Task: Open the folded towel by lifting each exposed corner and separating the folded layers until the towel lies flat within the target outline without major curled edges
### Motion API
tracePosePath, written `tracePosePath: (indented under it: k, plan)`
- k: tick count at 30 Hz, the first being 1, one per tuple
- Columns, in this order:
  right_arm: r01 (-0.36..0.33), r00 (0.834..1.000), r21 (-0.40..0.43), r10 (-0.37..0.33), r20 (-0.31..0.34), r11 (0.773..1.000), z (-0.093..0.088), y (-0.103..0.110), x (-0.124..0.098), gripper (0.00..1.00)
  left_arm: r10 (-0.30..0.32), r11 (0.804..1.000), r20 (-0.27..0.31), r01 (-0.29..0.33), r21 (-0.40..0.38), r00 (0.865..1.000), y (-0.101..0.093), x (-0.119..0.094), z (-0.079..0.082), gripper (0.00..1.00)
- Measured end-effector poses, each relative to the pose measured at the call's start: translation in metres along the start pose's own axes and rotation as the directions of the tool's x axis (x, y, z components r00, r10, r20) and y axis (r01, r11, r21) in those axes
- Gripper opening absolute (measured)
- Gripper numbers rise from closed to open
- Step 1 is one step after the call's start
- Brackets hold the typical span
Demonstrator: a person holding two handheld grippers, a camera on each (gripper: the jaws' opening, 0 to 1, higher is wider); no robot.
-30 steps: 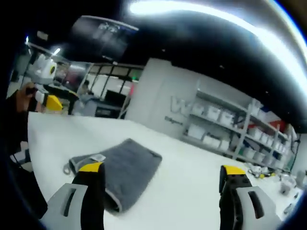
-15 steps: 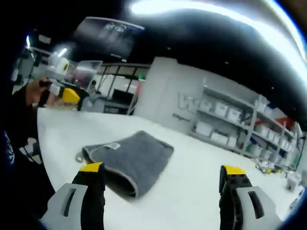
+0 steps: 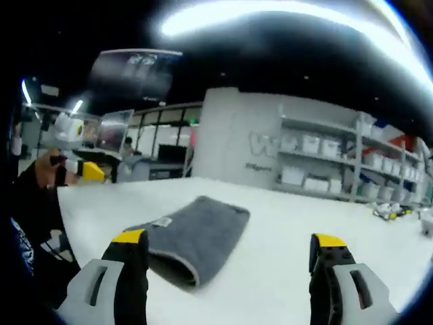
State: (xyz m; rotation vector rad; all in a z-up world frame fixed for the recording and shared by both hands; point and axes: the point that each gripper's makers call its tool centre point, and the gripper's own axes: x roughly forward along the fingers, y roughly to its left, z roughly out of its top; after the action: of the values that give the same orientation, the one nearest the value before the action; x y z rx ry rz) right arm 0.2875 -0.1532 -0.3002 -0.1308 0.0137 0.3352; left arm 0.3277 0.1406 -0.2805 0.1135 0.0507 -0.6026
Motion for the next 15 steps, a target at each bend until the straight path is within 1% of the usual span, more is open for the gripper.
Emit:
tracePosePath:
  k: [2,4,6,7,8,9,10,12,13,15]
  plan:
    - [0.029,0.999,-0.01,-0.029,0.016,1.0,0.007,-0.013,-0.002,1.0,-0.011,1.0,-0.007,0.011,0.003,1.0,-0.003,0.0,-0.002,1.0]
    - [0.04,0.999,-0.012,-0.039,0.025,0.999,0.012,-0.022,-0.002,1.0,-0.025,1.0,-0.017,0.025,-0.005,1.0,-0.005,0.003,-0.006,1.0]
    - [0.017,0.999,0.015,-0.018,0.027,1.0,0.012,-0.018,0.001,1.0,-0.029,0.999,-0.021,0.029,-0.014,0.999,-0.004,0.005,-0.008,1.0]
    - [0.0,1.0,0.068,-0.002,0.024,0.998,0.008,-0.011,0.003,1.0,-0.03,0.999,-0.023,0.029,-0.017,0.999,-0.003,0.006,-0.009,1.0]
    - [-0.014,0.999,0.085,0.011,0.031,0.996,0.007,-0.005,0.004,1.0,-0.03,0.999,-0.026,0.03,-0.02,0.999,-0.002,0.008,-0.01,1.0]
    - [-0.046,0.999,0.095,0.043,0.029,0.994,0.003,0.006,0.007,1.0,-0.031,0.999,-0.029,0.031,-0.024,0.999,-0.001,0.01,-0.012,1.0]
    - [-0.082,0.997,0.086,0.082,0.008,0.993,-0.006,0.021,0.009,1.0,-0.033,0.999,-0.032,0.032,-0.027,0.999,-0.001,0.011,-0.013,1.0]
    - [-0.106,0.994,0.06,0.108,-0.018,0.993,-0.016,0.035,0.011,1.0,-0.037,0.999,-0.04,0.036,-0.033,0.999,0.0,0.013,-0.016,1.0]
    - [-0.128,0.991,0.037,0.129,-0.034,0.991,-0.023,0.047,0.013,1.0,-0.039,0.999,-0.043,0.037,-0.034,0.998,0.0,0.014,-0.017,1.0]
    - [-0.157,0.986,0.031,0.158,-0.043,0.987,-0.029,0.061,0.014,0.99,-0.041,0.999,-0.047,0.039,-0.038,0.998,0.0,0.014,-0.02,1.0]
